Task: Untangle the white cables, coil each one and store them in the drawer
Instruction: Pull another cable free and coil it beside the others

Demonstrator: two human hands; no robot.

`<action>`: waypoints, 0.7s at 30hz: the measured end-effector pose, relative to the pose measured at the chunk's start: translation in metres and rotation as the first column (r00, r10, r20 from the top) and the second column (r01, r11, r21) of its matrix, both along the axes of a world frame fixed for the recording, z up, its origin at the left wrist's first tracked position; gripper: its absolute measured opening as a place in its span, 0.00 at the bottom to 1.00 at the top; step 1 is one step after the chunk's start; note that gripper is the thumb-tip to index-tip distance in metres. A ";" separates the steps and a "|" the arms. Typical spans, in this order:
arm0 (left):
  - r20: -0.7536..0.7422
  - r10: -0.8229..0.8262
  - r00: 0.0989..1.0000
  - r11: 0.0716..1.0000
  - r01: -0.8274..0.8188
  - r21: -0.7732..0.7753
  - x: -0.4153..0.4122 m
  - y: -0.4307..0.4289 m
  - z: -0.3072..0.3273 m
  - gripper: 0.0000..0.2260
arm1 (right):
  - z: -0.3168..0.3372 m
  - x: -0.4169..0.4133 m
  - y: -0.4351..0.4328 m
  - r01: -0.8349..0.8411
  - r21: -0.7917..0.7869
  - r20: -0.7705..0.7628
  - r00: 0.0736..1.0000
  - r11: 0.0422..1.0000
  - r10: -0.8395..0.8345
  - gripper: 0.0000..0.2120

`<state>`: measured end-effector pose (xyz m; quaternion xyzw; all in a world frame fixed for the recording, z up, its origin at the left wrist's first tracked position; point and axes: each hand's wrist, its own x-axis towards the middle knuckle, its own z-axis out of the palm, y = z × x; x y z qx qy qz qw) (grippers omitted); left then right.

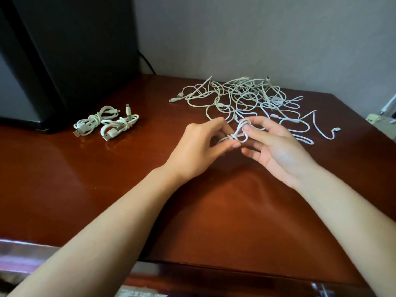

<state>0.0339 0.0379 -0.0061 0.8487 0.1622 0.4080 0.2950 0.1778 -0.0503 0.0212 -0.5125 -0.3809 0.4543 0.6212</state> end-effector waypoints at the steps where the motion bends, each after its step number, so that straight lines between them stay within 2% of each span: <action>1: 0.005 -0.011 1.000 0.999 0.011 -0.036 0.001 -0.001 0.000 0.06 | 0.000 0.001 0.000 0.013 -0.001 0.017 1.000 1.000 -0.013 0.04; 8: 0.025 -0.052 0.998 0.970 0.057 -0.235 0.004 -0.005 -0.001 0.09 | -0.005 -0.002 0.001 0.139 0.109 0.283 0.945 0.984 -0.165 0.08; 12: 0.058 -0.066 0.996 0.931 0.082 -0.355 0.006 -0.006 0.001 0.09 | -0.008 -0.002 0.002 0.172 0.217 0.447 0.857 0.961 -0.255 0.10; 16: 0.096 -0.067 0.993 0.897 0.102 -0.431 0.006 -0.005 0.003 0.09 | -0.009 -0.002 0.003 0.122 0.244 0.497 0.836 0.962 -0.232 0.11; 21: 0.081 -0.046 0.996 0.900 0.076 -0.429 0.006 -0.004 0.002 0.08 | -0.011 -0.002 0.003 0.082 0.258 0.525 0.825 0.963 -0.211 0.15</action>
